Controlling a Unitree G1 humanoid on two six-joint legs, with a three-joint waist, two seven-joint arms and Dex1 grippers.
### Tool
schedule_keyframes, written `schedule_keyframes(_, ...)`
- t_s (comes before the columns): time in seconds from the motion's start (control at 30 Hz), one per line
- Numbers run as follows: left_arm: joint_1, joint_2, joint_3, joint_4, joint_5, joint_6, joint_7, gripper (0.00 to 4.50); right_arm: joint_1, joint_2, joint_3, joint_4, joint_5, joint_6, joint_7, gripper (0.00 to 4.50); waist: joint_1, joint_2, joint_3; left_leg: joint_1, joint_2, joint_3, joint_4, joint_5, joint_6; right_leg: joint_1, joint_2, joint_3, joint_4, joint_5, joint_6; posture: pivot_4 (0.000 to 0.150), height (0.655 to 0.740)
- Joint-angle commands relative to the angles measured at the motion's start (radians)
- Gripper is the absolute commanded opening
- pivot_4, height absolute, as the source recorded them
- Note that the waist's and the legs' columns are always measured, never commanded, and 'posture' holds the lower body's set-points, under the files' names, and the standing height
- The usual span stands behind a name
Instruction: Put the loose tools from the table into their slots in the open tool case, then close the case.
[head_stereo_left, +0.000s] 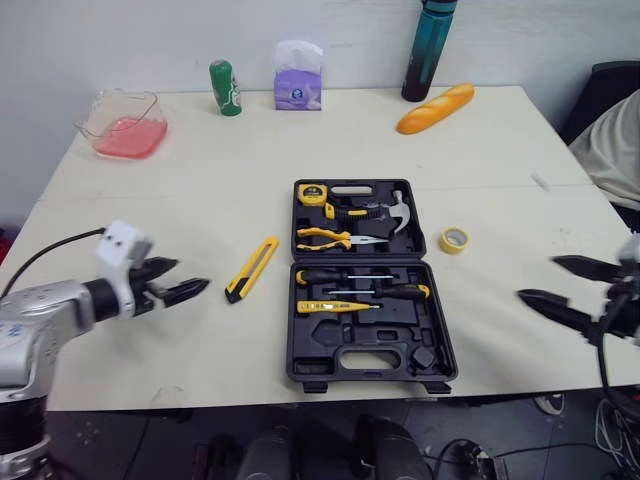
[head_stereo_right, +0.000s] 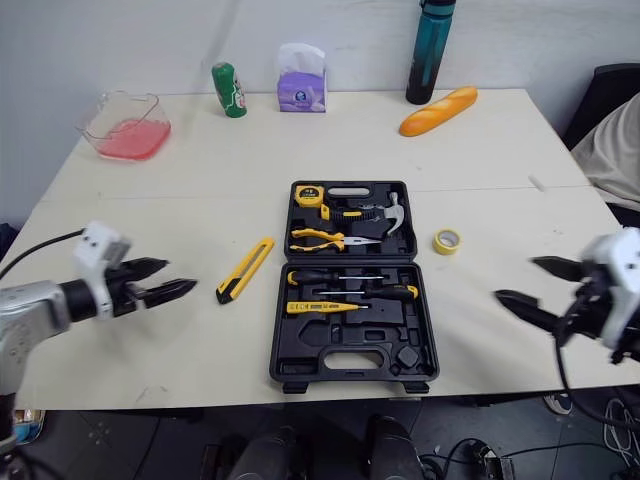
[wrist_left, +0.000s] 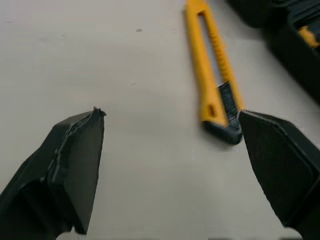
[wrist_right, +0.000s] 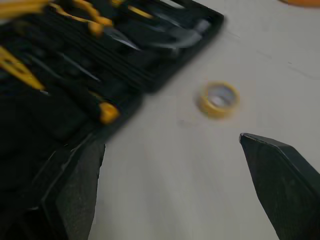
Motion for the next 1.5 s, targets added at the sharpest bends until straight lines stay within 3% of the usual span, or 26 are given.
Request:
schedule_keyframes(0.03,-0.035,-0.058,-0.075,-0.076,0.012,0.074,0.107,4.48,-0.094,0.021,0.111,-0.155,0.106,0.047,-0.067,4.50,0.000,0.000,0.000,0.000,0.000,0.000,0.000,0.000,0.000,0.000,0.000,0.000,0.000,0.000,0.000,0.150,0.7394)
schedule_keyframes(0.3,-0.093,-0.116,-0.251,-0.006,0.121,0.033,0.191,4.48,-0.362,0.088,0.378,-0.258,0.202,0.091,-0.162,4.50,0.003,-0.003,0.001,-0.001,0.000,0.000,0.000,0.002,-0.001,0.000,0.002,-0.001,-0.001,0.000,0.000,0.150,0.7394)
schedule_keyframes(0.4,-0.104,-0.125,-0.328,0.009,0.160,-0.015,0.185,3.69,-0.414,0.104,0.439,-0.248,0.192,0.089,-0.175,4.50,0.004,-0.003,0.001,-0.001,-0.002,0.000,0.000,0.003,0.000,0.000,0.000,-0.001,-0.001,0.000,0.000,0.150,0.7394)
schedule_keyframes(0.57,-0.111,-0.119,-0.350,0.035,0.196,-0.075,0.158,1.49,-0.446,0.113,0.491,-0.216,0.156,0.063,-0.153,4.50,0.006,-0.003,0.001,-0.001,-0.004,-0.001,0.000,0.004,0.002,0.000,-0.002,-0.001,-0.002,0.000,0.001,0.150,0.7394)
schedule_keyframes(0.8,-0.243,0.020,-0.256,0.018,0.116,-0.116,-0.036,1.46,-0.433,0.087,0.465,-0.185,0.149,0.055,-0.115,4.50,0.001,-0.006,0.003,-0.002,-0.002,-0.001,0.000,0.004,0.001,-0.001,0.000,-0.002,-0.002,0.000,0.001,0.150,0.7394)
schedule_keyframes(0.97,-0.404,0.077,-0.372,-0.089,0.001,-0.081,-0.255,1.46,-0.266,-0.007,0.338,-0.205,0.171,0.085,-0.035,4.50,0.011,-0.007,0.004,-0.007,-0.004,-0.005,0.001,0.004,0.002,-0.001,0.000,-0.006,-0.007,0.001,0.001,0.150,0.7394)
schedule_keyframes(1.07,-0.457,0.025,-0.488,-0.108,-0.027,-0.055,-0.315,1.46,-0.144,-0.061,0.244,-0.204,0.169,0.106,0.007,4.50,0.008,-0.006,0.004,-0.007,-0.007,-0.003,0.000,0.003,0.005,0.000,0.002,-0.007,-0.008,0.001,0.002,0.150,0.7394)
schedule_keyframes(1.23,-0.486,-0.006,-0.695,-0.114,0.039,-0.108,-0.420,1.46,0.003,-0.082,0.118,-0.219,0.193,0.144,0.034,4.50,0.002,-0.008,0.005,-0.007,-0.007,-0.002,0.001,0.004,0.008,0.002,0.003,-0.007,-0.010,0.003,0.006,0.150,0.7394)
schedule_keyframes(1.5,-0.555,-0.116,-0.878,-0.022,0.193,-0.161,-0.401,1.46,0.125,-0.062,0.041,-0.254,0.201,0.156,0.029,4.50,0.007,-0.008,0.005,-0.003,-0.007,-0.003,0.001,0.007,0.006,0.002,0.001,-0.002,-0.009,0.003,0.005,0.150,0.7394)
